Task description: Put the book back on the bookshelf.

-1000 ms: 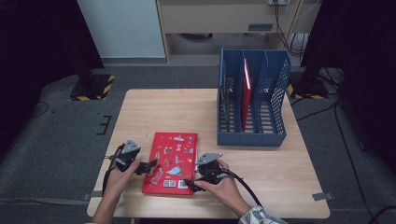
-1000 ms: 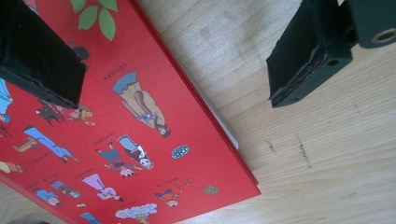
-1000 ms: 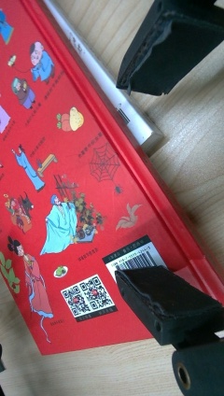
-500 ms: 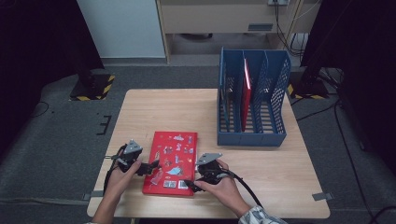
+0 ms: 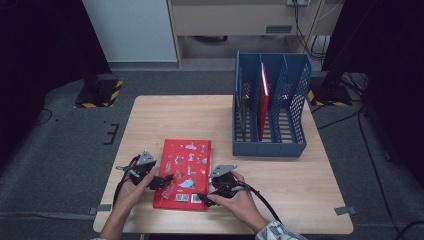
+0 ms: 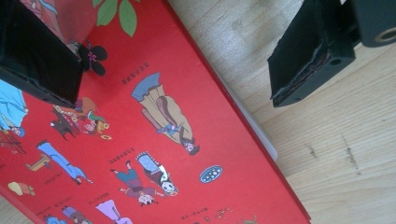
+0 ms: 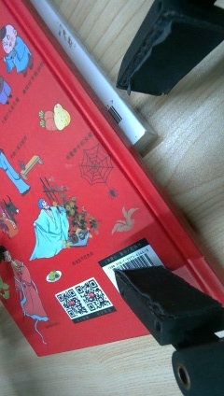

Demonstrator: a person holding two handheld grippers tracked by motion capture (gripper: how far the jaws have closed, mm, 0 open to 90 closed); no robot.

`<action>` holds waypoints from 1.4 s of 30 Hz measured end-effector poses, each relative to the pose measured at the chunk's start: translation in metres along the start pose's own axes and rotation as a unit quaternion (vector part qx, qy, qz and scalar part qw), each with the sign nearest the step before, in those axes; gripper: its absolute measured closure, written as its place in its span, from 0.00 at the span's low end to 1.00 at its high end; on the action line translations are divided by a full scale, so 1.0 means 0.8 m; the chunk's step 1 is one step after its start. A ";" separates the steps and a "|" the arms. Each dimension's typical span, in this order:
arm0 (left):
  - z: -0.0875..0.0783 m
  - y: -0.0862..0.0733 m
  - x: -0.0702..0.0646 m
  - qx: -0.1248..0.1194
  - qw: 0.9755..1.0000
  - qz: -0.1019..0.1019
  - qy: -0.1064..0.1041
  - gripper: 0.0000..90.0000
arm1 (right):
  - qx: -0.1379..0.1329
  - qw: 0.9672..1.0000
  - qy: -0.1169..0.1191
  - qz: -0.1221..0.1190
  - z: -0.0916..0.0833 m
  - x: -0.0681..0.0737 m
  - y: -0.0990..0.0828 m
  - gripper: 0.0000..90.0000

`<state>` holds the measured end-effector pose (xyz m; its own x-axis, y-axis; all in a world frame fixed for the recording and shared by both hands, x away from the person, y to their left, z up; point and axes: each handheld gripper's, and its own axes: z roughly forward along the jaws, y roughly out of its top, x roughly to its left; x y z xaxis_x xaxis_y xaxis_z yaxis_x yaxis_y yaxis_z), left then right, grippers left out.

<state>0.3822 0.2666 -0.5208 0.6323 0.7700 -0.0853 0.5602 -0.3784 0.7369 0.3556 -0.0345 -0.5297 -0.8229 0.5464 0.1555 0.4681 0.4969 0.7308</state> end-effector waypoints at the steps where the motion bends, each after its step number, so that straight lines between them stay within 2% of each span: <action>1: 0.001 0.000 0.000 0.000 1.000 -0.003 -0.003 0.02 | 0.000 1.000 0.000 0.000 0.000 0.000 0.000 0.09; 11: 0.011 0.000 -0.001 0.002 0.999 -0.016 -0.044 0.02 | 0.000 1.000 0.002 -0.001 0.000 -0.001 0.000 0.09; 19: 0.014 0.000 0.002 0.003 0.998 -0.022 -0.052 0.00 | 0.000 1.000 0.003 0.000 0.000 -0.001 0.000 0.09; 26: 0.018 -0.002 0.004 0.004 0.997 -0.041 -0.071 0.00 | 0.000 1.000 0.004 0.000 0.001 -0.001 0.000 0.09; 34: 0.019 -0.003 0.006 0.002 0.996 -0.044 -0.073 0.00 | -0.001 1.000 0.012 0.006 0.002 -0.004 -0.001 0.09; 40: 0.016 0.000 0.003 0.004 0.997 -0.033 -0.063 0.01 | -0.001 1.000 0.017 0.012 0.005 -0.007 0.000 0.07; 42: 0.014 0.000 0.003 0.000 0.997 -0.042 -0.061 0.03 | 0.002 1.000 0.022 0.015 0.006 -0.009 0.001 0.06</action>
<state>0.3900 0.2627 -0.5283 0.6434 0.7310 -0.2271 0.6137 -0.3153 0.7238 0.3636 -0.0348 -0.5339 -0.8220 0.5306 0.2069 0.4938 0.4829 0.7231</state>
